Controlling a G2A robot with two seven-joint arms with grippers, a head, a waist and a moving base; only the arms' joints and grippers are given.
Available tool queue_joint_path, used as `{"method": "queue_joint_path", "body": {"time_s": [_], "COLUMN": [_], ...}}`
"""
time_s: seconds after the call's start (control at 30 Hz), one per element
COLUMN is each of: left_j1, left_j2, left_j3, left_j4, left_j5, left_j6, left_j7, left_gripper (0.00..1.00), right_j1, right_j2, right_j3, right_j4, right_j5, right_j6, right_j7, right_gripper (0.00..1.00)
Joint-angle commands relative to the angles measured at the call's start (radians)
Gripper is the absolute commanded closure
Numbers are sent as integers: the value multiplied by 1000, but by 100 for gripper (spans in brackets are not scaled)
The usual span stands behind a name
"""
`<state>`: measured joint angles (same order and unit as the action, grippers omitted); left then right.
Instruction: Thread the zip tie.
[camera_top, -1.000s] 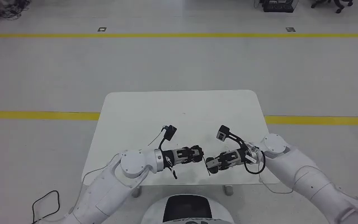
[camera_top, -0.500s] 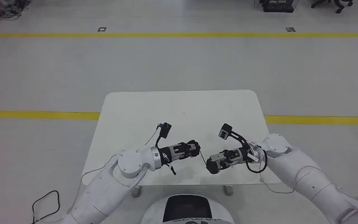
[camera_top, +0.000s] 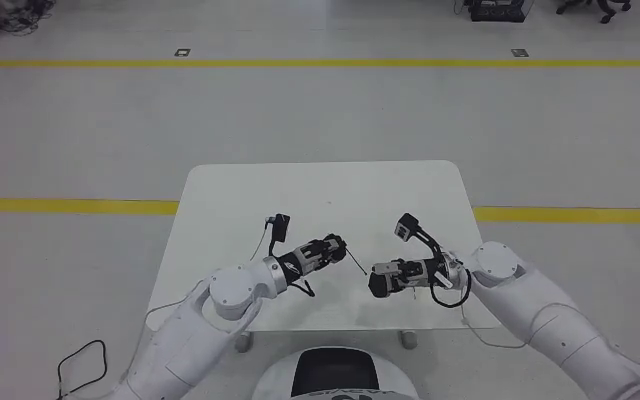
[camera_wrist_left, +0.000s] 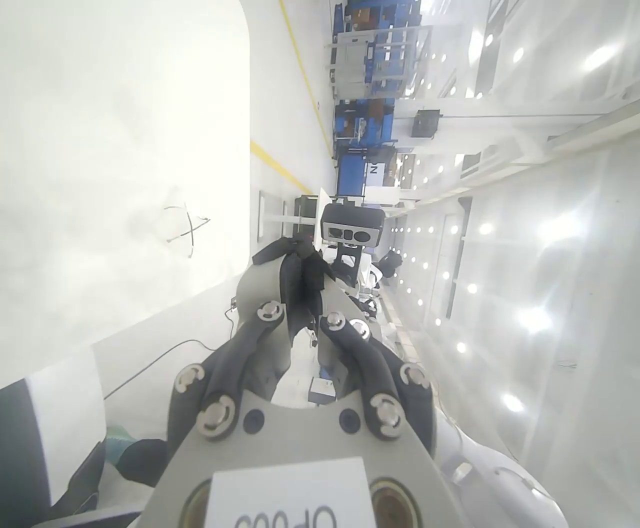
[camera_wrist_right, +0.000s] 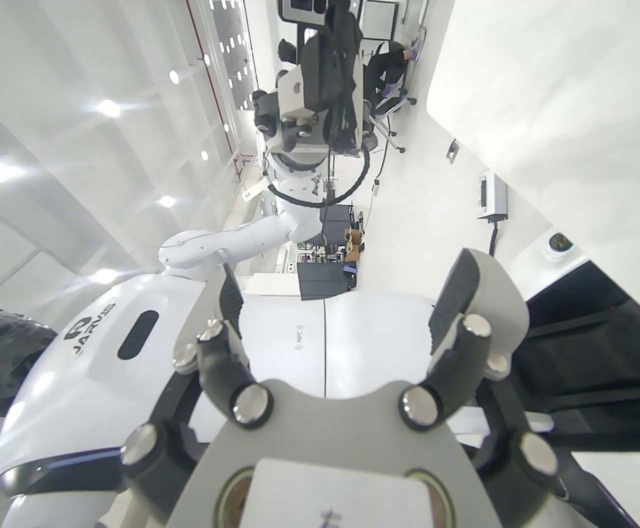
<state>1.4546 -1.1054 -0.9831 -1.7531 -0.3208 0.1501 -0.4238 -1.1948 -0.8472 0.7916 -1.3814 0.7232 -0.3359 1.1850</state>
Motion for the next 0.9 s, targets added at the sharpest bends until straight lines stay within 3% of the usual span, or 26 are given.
{"method": "queue_joint_path", "body": {"time_s": [0.0,0.07,0.27,0.4,0.63,0.7,0.87], "left_j1": [0,3,3,-10,-10,-8,-14], "left_j2": [0,-2,-17,-29,-29,-33,-41], "left_j3": [0,-3,10,29,29,28,13], "left_j4": [0,3,-5,-2,-2,5,15], "left_j5": [0,-21,-88,-98,-98,-125,-215], "left_j6": [0,8,90,90,90,84,128], "left_j7": [0,32,177,266,266,275,329], "left_gripper": [100,100,100,100,100,100,100], "right_j1": [-1,-10,-63,-101,-101,-107,-129], "right_j2": [0,-3,-16,-28,-28,-32,-43], "right_j3": [1,4,75,125,125,129,163], "right_j4": [1,-23,-102,-118,-118,-125,-132], "right_j5": [-2,-48,-131,-162,-162,-178,-172], "right_j6": [2,-4,-4,-4,-4,-4,-4], "right_j7": [-12,-79,-211,-273,-273,-315,-336], "right_gripper": [0,0,0,0,0,0,0]}}
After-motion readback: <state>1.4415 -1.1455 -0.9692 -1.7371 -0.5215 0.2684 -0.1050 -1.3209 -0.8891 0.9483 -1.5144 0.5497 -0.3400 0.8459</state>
